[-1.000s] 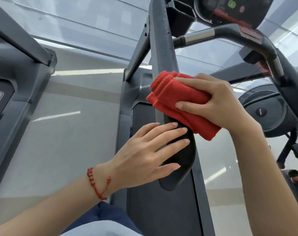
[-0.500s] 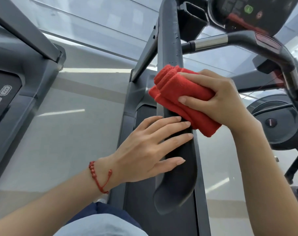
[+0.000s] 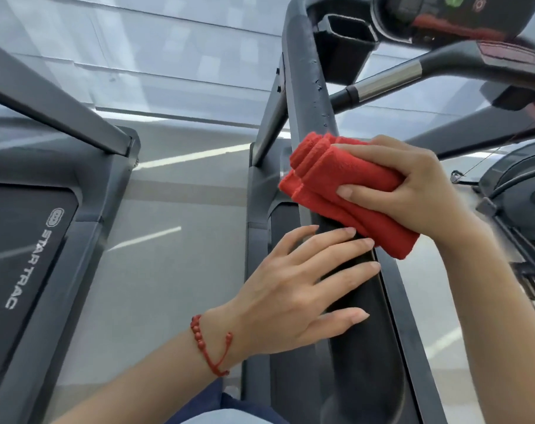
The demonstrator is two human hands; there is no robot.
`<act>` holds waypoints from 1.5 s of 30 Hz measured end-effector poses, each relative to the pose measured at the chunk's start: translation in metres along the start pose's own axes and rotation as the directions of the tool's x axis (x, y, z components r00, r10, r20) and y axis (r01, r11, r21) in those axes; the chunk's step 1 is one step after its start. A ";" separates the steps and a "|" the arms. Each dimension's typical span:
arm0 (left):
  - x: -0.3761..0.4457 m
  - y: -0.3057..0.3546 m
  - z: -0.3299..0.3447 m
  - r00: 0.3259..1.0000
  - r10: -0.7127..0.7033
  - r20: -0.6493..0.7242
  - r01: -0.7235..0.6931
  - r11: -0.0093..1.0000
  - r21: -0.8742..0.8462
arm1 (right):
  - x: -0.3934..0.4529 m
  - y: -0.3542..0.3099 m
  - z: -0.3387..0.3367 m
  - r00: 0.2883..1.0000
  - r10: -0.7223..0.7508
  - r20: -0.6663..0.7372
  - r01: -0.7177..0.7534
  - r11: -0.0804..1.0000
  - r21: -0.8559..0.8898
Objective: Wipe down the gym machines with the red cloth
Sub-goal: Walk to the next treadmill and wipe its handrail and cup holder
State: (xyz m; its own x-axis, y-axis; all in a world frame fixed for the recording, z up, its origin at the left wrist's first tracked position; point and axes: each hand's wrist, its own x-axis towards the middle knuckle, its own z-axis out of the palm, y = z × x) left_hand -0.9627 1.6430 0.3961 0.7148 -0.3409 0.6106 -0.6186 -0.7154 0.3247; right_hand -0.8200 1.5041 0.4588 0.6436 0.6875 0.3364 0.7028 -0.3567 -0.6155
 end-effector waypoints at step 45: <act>0.080 -0.128 0.003 0.981 0.188 0.050 -0.179 0.972 -0.155 | 0.103 0.056 -0.002 0.984 0.135 -0.119 -0.142 0.989 -0.052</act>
State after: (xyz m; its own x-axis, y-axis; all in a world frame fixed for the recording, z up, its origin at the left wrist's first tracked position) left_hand -0.8254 1.7052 0.4015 0.6009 -0.4996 0.6239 -0.7793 -0.5397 0.3184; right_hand -0.7135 1.5542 0.4603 0.7640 0.5527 0.3330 0.6193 -0.4831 -0.6189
